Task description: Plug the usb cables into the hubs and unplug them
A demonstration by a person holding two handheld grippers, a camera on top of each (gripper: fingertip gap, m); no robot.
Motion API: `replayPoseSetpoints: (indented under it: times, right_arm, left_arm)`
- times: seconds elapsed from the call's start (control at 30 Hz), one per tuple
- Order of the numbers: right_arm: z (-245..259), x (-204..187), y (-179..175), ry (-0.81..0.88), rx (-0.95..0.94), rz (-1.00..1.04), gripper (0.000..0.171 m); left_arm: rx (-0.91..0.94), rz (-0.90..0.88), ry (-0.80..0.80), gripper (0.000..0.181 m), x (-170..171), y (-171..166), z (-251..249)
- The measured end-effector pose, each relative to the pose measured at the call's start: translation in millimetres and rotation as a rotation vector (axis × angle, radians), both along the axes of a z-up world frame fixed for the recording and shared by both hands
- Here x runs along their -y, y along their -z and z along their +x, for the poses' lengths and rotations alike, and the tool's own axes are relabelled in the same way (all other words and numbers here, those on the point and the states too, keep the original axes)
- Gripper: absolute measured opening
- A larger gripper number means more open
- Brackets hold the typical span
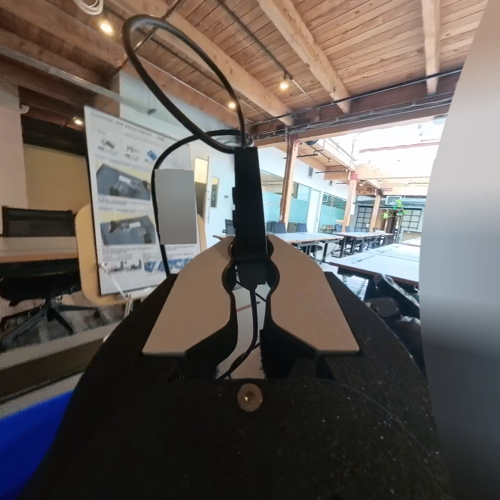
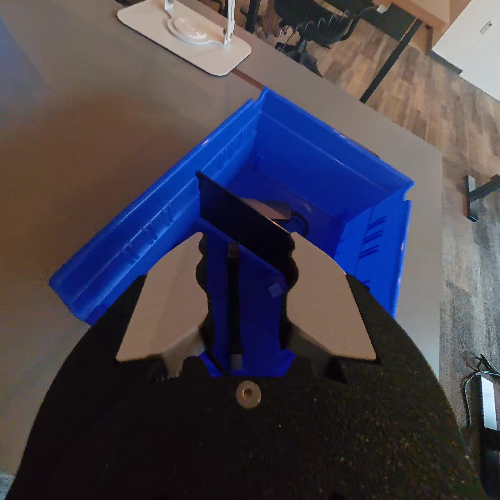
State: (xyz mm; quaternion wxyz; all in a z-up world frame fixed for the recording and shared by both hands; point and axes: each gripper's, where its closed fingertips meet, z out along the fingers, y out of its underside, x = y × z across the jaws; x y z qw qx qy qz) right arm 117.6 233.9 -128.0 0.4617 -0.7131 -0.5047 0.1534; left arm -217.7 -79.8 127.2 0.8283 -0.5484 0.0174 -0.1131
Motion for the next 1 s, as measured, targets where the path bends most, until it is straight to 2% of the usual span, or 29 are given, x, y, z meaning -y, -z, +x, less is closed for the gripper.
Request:
replayPoseSetpoints:
  times: [0.27, 0.4, 0.53, 0.6, 0.7, 1.0]
  right_arm:
    - [10, 1, -12, 0.012, -0.054, 0.006, 0.053]
    - [11, 2, -15, 0.011, -0.062, 0.009, 0.053]
    - [12, 4, -19, 0.007, -0.077, 0.016, 0.053]
    - [14, 4, -21, 0.013, -0.083, 0.016, 0.053]
    - [15, 4, -24, 0.015, -0.094, 0.017, 0.053]
    - [12, 7, -20, 0.006, -0.067, 0.016, 0.053]
  left_arm:
    - [-0.06, 0.114, -0.016, 0.017, 31, -147, -16]
    - [-0.133, 0.155, -0.188, 0.017, 55, -202, -35]
    - [-0.196, 0.135, -0.404, 0.017, 78, -226, -69]
    - [-0.206, 0.079, -0.388, 0.017, 81, -220, -74]
    - [-0.212, -0.011, -0.355, 0.017, 72, -192, -79]
    - [-0.134, -0.237, -0.373, 0.017, 42, -60, -119]
